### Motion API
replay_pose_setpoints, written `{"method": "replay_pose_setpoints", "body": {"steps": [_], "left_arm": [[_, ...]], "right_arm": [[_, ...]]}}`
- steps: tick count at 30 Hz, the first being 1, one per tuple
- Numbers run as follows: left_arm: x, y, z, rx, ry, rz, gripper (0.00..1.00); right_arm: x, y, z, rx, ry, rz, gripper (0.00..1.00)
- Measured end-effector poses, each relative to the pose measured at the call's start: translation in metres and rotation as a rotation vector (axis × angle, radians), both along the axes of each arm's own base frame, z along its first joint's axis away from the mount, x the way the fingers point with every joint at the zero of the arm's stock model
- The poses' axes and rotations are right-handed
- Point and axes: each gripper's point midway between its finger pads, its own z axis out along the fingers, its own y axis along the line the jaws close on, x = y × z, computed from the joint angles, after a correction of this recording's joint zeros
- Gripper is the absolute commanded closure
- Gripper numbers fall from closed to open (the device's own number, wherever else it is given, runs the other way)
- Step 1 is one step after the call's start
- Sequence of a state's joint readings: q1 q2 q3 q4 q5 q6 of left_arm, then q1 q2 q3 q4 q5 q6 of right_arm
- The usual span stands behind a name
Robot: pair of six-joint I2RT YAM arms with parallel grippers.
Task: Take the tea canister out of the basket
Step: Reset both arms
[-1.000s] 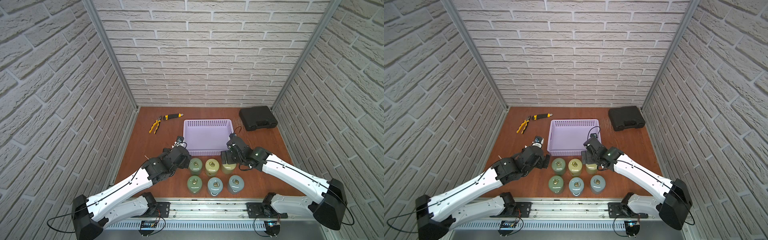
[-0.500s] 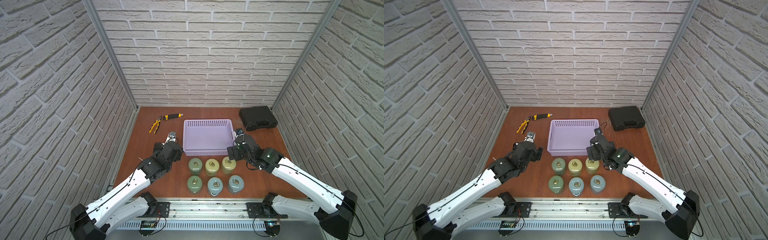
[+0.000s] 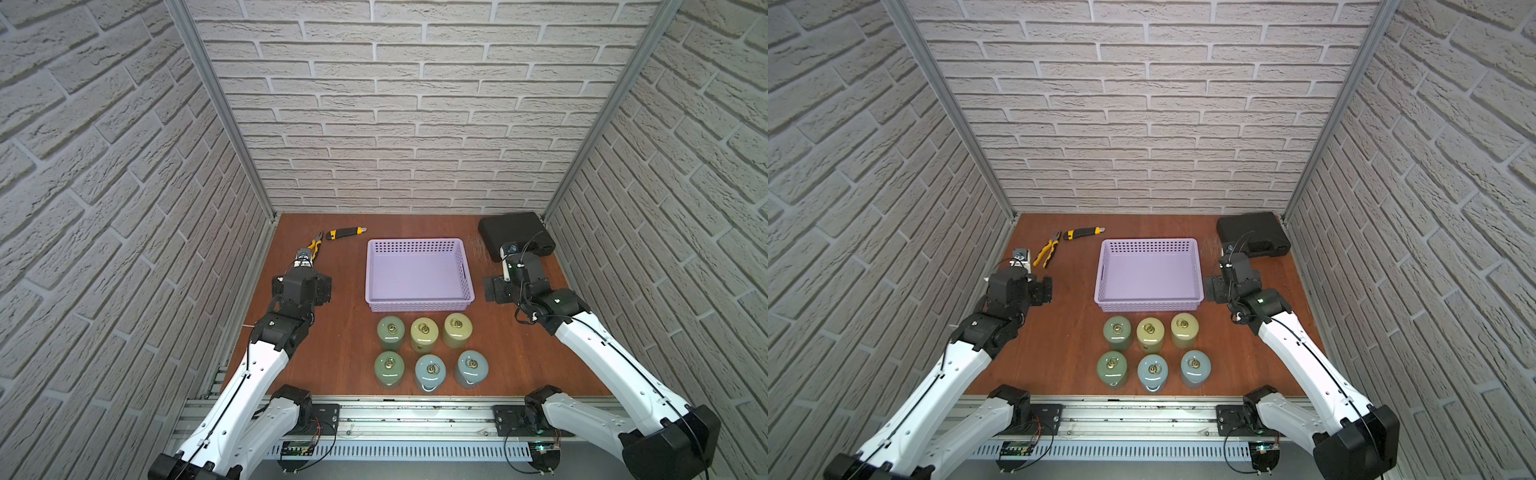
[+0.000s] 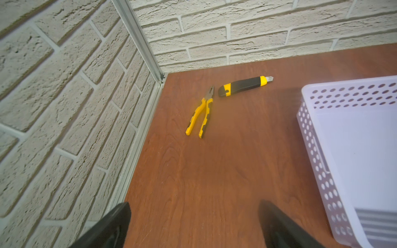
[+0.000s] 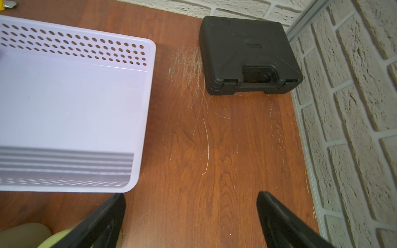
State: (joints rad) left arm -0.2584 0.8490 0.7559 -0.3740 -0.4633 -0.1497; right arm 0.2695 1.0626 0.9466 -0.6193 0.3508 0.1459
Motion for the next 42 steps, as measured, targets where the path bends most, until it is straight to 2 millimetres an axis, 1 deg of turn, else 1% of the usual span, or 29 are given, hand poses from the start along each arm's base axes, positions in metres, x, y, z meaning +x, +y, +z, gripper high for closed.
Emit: {"method": "replay_pose_setpoints", "body": {"steps": [2,5,8,11,14,18,22,24,27,31,36,42], "left_arm": [[0.002,0.005,-0.001,-0.009,-0.004,0.008,0.02],[0.005,0.009,-0.005,-0.019,-0.005,-0.001,0.02],[0.012,0.009,-0.010,-0.034,-0.014,-0.034,0.02],[0.021,0.011,-0.022,-0.058,-0.015,-0.056,0.02],[0.030,0.018,-0.046,-0.085,0.002,-0.057,0.02],[0.041,0.025,-0.089,-0.114,0.031,-0.053,0.02],[0.052,0.032,-0.129,-0.140,0.047,-0.051,0.02],[0.062,0.034,-0.148,-0.145,0.064,-0.062,0.02],[0.071,0.033,-0.164,-0.148,0.074,-0.093,0.02],[0.084,0.028,-0.169,-0.152,0.040,-0.141,0.02],[0.090,0.025,-0.161,-0.145,-0.034,-0.169,0.02],[0.095,0.024,-0.150,-0.139,-0.082,-0.180,0.02]], "right_arm": [[0.001,-0.009,-0.004,0.020,-0.002,-0.025,0.01],[0.003,-0.017,-0.010,0.058,-0.021,-0.051,0.01],[0.004,-0.018,-0.020,0.101,-0.039,-0.061,0.01],[0.005,-0.018,-0.031,0.131,-0.054,-0.066,0.01],[0.006,-0.020,-0.040,0.147,-0.071,-0.076,0.01],[0.009,-0.024,-0.052,0.152,-0.096,-0.088,0.01],[0.015,-0.024,-0.059,0.150,-0.127,-0.077,0.01],[0.022,-0.024,-0.060,0.144,-0.146,-0.068,0.01],[0.032,-0.024,-0.061,0.133,-0.180,-0.055,0.01],[0.044,-0.024,-0.068,0.114,-0.204,-0.032,0.01],[0.058,-0.026,-0.078,0.093,-0.227,-0.010,0.01],[0.074,-0.028,-0.086,0.076,-0.256,0.015,0.01]]}}
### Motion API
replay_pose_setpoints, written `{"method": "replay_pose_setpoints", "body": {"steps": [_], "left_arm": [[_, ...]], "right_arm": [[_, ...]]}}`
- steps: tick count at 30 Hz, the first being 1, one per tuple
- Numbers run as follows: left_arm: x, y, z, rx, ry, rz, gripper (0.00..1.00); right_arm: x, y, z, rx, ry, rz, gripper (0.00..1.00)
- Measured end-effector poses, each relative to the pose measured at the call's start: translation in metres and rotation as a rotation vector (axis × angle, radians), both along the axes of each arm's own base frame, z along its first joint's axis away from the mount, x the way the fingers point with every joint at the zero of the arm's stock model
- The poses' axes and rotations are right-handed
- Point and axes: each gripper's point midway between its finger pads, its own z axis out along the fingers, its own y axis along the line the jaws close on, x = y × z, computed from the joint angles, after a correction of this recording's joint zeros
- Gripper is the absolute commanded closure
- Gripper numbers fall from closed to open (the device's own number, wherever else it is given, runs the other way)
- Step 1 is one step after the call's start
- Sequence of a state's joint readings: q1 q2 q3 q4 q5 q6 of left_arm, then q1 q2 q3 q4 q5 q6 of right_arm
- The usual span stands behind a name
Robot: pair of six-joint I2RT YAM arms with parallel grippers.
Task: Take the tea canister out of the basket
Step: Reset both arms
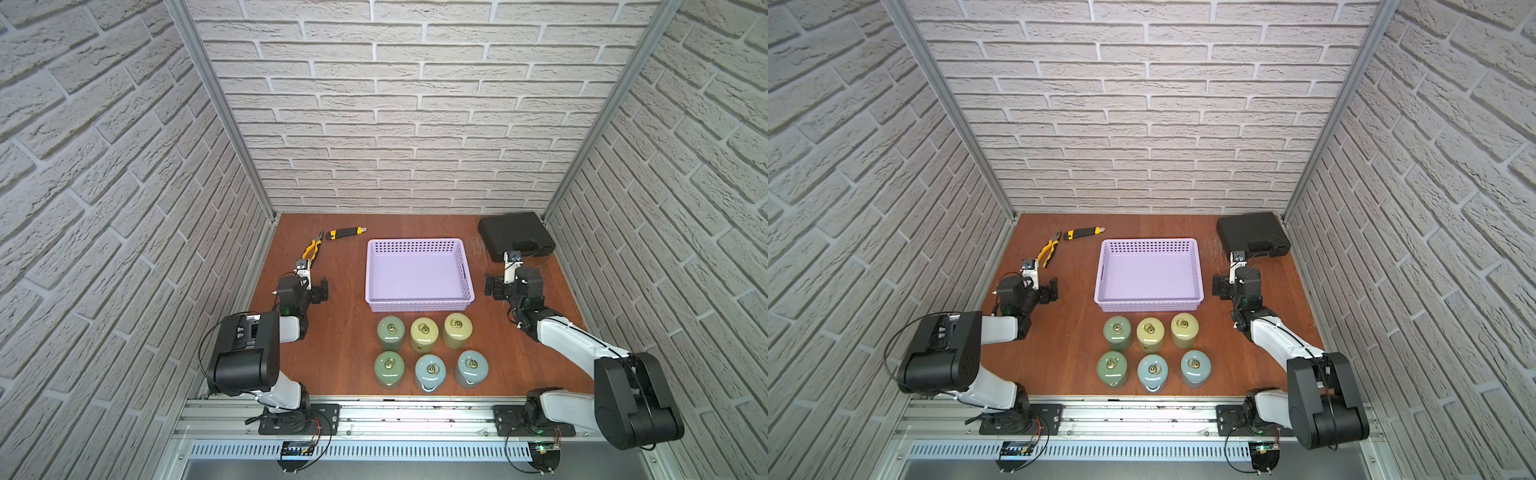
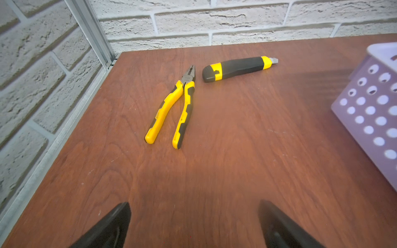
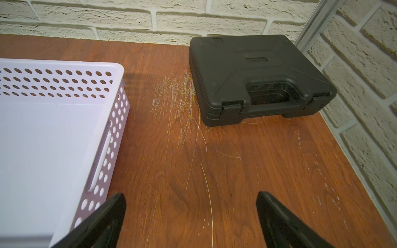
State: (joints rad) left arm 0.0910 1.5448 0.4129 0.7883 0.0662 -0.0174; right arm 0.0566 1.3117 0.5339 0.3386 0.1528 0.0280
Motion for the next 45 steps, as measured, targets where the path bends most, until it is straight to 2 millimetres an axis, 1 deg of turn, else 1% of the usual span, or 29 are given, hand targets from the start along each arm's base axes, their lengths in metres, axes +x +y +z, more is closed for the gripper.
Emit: {"method": "replay_pose_setpoints", "body": {"steps": [4,9,12,16,22,28,45], "left_arm": [[0.000,0.000,0.001,0.000,-0.005,-0.002,0.02],[0.000,0.000,0.001,0.000,-0.005,-0.002,0.02],[0.000,0.000,0.001,0.000,-0.005,-0.002,0.02],[0.000,0.000,0.001,0.000,-0.005,-0.002,0.02],[0.000,-0.001,0.001,0.000,-0.005,-0.002,0.02],[0.000,-0.001,0.001,0.000,-0.006,-0.003,0.02],[0.000,-0.001,0.001,-0.003,-0.005,-0.006,0.02]], "right_arm": [[0.007,-0.002,-0.012,-0.008,-0.010,0.015,0.01],[0.007,-0.008,-0.037,-0.003,-0.002,0.019,0.01],[0.006,-0.009,-0.047,0.000,-0.002,0.022,0.01],[0.007,-0.010,-0.047,-0.001,-0.031,0.017,0.01],[0.011,-0.012,-0.037,-0.009,-0.079,0.004,0.01],[0.013,-0.013,-0.033,-0.011,-0.097,0.000,0.01],[0.013,-0.013,-0.032,-0.012,-0.103,-0.002,0.01]]}}
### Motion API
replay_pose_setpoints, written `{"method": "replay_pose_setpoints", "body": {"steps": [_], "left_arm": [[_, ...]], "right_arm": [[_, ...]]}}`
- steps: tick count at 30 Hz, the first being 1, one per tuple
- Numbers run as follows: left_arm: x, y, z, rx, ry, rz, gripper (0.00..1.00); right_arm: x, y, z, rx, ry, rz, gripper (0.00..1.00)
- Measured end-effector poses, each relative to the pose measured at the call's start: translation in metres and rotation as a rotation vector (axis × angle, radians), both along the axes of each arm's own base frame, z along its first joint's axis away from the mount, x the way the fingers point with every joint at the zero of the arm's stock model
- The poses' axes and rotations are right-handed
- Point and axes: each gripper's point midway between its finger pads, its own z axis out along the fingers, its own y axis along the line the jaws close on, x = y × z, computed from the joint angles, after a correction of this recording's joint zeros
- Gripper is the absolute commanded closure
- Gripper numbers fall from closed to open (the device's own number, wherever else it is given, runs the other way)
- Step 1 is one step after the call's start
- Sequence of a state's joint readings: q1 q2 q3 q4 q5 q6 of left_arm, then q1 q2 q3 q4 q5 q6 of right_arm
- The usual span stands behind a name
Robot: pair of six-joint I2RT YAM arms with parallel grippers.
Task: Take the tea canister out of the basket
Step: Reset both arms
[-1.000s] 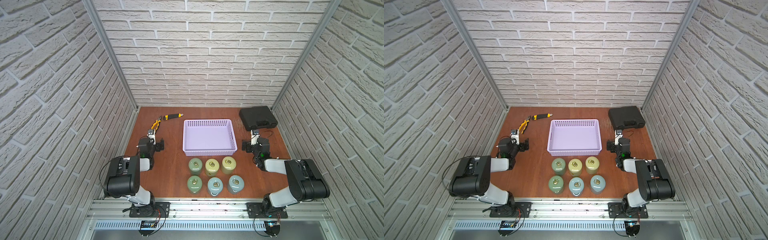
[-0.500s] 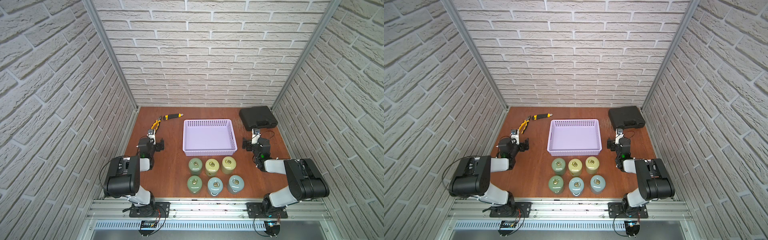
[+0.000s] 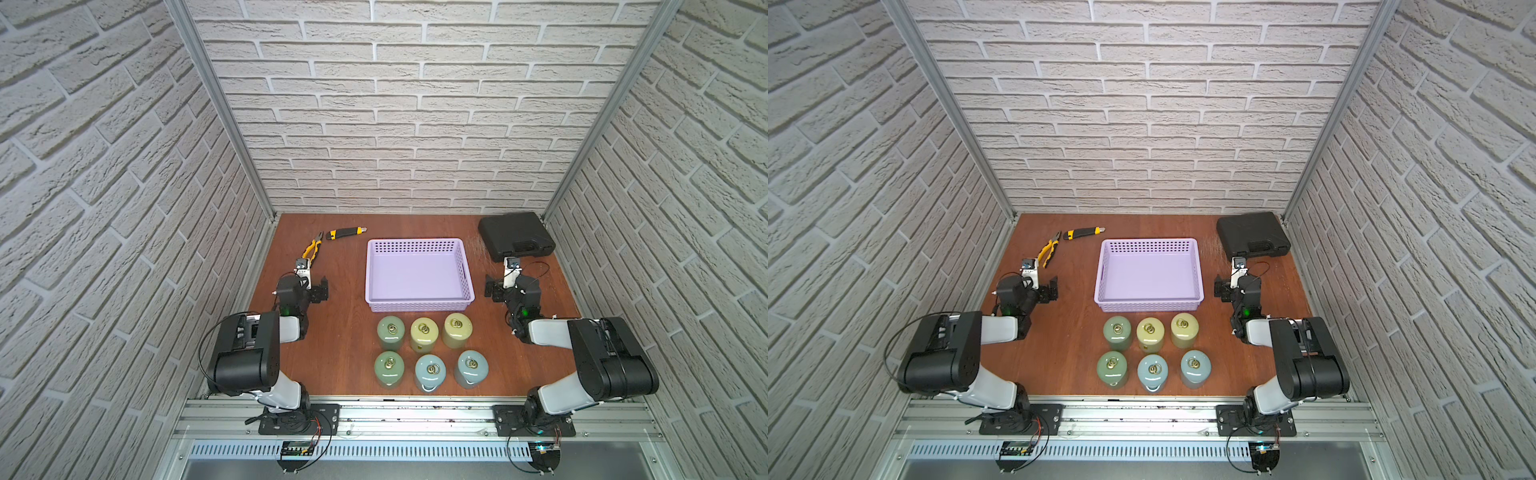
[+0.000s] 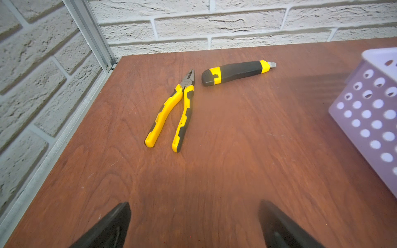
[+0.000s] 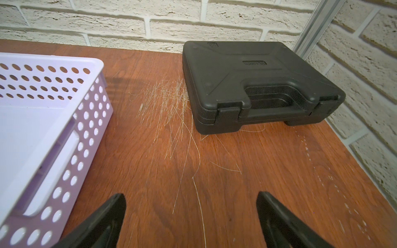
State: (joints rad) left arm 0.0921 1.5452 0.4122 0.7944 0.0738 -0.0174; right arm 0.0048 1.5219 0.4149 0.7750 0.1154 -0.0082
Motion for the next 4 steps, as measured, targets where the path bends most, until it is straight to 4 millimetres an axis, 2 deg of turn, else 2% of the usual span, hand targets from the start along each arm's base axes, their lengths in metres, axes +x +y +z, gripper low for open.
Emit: {"method": "replay_pose_setpoints", "body": {"steps": [4], "left_arm": [[-0.0001,0.0015,0.0000,-0.002,0.000,0.002,0.02]], "right_arm": [[0.0000,0.0001,0.0000,0.000,0.000,0.000,0.01]]}}
